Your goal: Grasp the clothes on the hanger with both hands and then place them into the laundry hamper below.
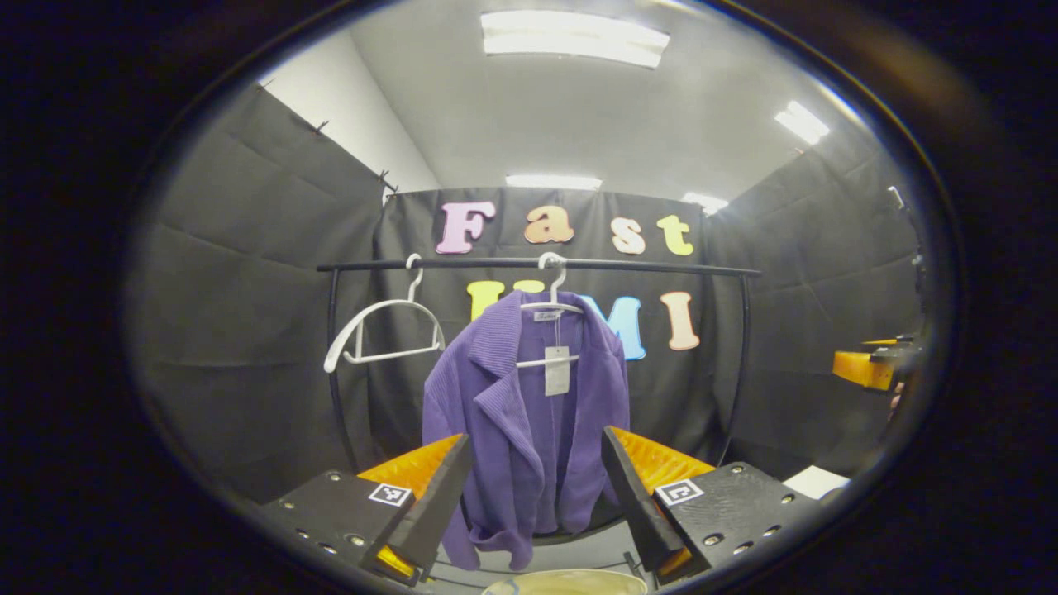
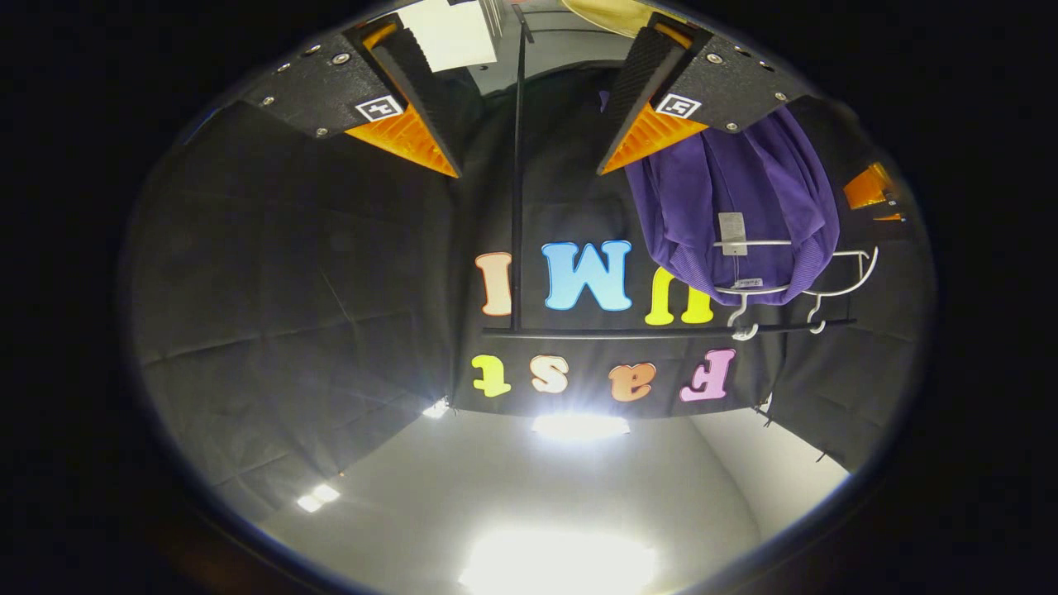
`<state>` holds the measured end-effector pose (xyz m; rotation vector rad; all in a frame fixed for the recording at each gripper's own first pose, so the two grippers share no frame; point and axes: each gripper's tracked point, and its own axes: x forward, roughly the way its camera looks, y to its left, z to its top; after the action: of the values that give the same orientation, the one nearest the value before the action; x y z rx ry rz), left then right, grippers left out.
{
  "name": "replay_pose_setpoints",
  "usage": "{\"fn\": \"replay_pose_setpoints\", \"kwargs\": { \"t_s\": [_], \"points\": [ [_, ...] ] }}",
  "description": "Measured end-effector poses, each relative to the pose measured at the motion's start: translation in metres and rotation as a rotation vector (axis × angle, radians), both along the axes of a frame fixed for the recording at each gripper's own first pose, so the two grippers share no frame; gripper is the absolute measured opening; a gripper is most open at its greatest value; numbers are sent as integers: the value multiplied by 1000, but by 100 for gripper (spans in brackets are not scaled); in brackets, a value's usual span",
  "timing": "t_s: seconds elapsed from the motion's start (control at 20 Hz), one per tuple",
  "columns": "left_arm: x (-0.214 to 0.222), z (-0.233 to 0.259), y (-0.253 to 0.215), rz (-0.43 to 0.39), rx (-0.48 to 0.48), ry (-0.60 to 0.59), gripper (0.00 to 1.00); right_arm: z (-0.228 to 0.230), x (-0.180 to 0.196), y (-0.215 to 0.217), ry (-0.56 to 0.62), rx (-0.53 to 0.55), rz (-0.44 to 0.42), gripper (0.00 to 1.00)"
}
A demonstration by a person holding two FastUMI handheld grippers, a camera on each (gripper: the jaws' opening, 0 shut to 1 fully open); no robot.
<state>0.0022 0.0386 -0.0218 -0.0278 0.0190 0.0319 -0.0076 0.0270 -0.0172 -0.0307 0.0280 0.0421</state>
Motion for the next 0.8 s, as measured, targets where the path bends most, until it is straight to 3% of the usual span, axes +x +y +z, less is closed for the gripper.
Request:
{"fn": "replay_pose_setpoints", "kwargs": {
  "t_s": [0.4,0.55,0.8],
  "points": [
    [-7,-9,20,47,-40,23,95,2,7,29,29,-8,67,95],
    [1,-10,23,59,-71,66,90,4,20,55,61,2,128,95],
    [31,-1,20,69,-143,83,95,11,61,103,94,34,236,95]
  ]
}}
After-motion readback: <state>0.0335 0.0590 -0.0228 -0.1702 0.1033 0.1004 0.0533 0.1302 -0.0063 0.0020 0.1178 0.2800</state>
